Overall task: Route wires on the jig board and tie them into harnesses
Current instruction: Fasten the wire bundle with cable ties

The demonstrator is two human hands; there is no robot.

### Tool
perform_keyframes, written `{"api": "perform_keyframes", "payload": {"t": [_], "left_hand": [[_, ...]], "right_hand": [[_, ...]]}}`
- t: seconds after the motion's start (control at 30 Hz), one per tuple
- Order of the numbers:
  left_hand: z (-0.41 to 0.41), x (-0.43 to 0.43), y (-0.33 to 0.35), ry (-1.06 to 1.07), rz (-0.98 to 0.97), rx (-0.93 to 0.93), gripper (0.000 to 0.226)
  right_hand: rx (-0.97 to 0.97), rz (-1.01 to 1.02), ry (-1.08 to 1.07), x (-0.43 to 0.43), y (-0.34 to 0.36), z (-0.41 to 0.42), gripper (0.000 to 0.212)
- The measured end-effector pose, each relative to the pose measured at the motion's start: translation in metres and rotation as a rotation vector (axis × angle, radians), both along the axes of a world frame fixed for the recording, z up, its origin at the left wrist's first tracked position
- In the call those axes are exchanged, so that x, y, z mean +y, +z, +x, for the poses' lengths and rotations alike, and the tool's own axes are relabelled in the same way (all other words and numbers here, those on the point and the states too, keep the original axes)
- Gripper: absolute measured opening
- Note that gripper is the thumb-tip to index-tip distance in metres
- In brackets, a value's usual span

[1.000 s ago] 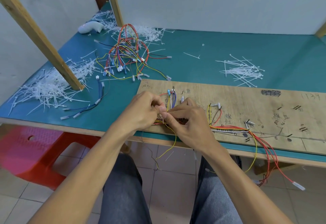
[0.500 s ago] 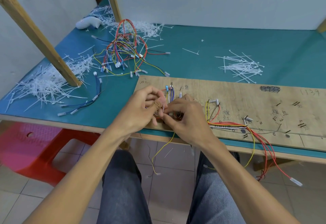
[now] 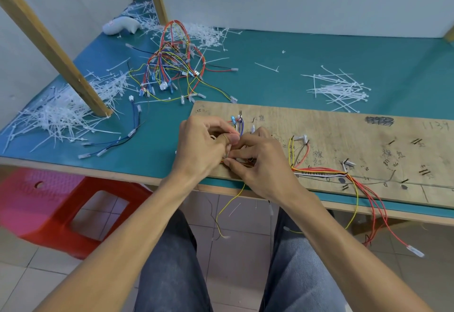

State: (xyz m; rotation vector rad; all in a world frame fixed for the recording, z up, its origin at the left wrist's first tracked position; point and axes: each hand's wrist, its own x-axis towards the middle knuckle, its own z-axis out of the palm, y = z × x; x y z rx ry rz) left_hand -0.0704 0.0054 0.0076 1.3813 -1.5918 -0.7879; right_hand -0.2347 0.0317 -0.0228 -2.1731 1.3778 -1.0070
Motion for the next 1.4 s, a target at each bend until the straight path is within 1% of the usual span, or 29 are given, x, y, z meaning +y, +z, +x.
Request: {"api": "perform_keyframes", "payload": {"t": [0.07, 0.1, 0.2, 0.3, 0.43, 0.53, 0.7, 0.8, 0.87, 0.97, 1.07, 1.17, 1.27, 1.4], "left_hand": [[0.009, 0.003, -0.003, -0.075, -0.022, -0.070, 0.022], [0.013, 0.005, -0.004, -0.123, -0.022, -0.068, 0.021], [0.017, 0.011, -0.008, -0.182, 0.012, 0.068, 0.029], [0.006, 0.009, -0.011, -0.197, 0.041, 0.159, 0.031], [-0.006, 0.002, -0.016, -0.119, 0.029, 0.113, 0.034], [-0.009, -0.001, -0.015, -0.060, -0.007, 0.052, 0.028], [-0.008, -0.002, -0.015, -0.044, -0.054, -0.016, 0.035], [-0.008, -0.001, -0.011, -0.053, -0.038, 0.003, 0.034], [-0.006, -0.003, -0.010, -0.109, -0.003, 0.004, 0.029], [-0.002, -0.006, -0.007, -0.190, 0.032, -0.009, 0.023], [-0.003, -0.006, -0.006, -0.209, 0.034, 0.001, 0.023], [-0.005, -0.004, -0.009, -0.185, 0.036, 0.036, 0.026], [-0.007, -0.004, -0.011, -0.122, -0.016, 0.019, 0.022], [-0.007, -0.002, -0.012, -0.048, -0.018, 0.005, 0.019]], "right_hand": [[0.004, 0.014, -0.018, 0.001, 0.001, 0.001, 0.005], [-0.005, 0.034, -0.034, 0.001, 0.002, 0.001, 0.005], [-0.052, 0.094, -0.059, 0.002, 0.004, 0.001, 0.003], [-0.036, 0.073, -0.036, 0.003, 0.006, 0.001, 0.011], [-0.046, 0.049, -0.020, 0.002, 0.006, 0.000, 0.008], [-0.015, 0.032, -0.004, 0.000, 0.005, 0.001, 0.008], [0.028, -0.028, -0.010, 0.001, 0.001, 0.002, 0.008], [0.042, -0.044, -0.007, 0.003, 0.003, 0.002, 0.009], [0.044, -0.025, -0.012, 0.005, 0.006, 0.003, 0.007], [0.015, 0.029, -0.032, 0.006, 0.011, 0.003, 0.004], [-0.011, 0.038, -0.029, 0.006, 0.011, 0.001, 0.005], [-0.001, -0.004, -0.031, 0.006, 0.009, 0.002, 0.007], [0.001, -0.033, -0.032, 0.004, 0.005, 0.003, 0.005], [0.029, -0.079, -0.030, 0.004, -0.001, 0.002, 0.007]]}}
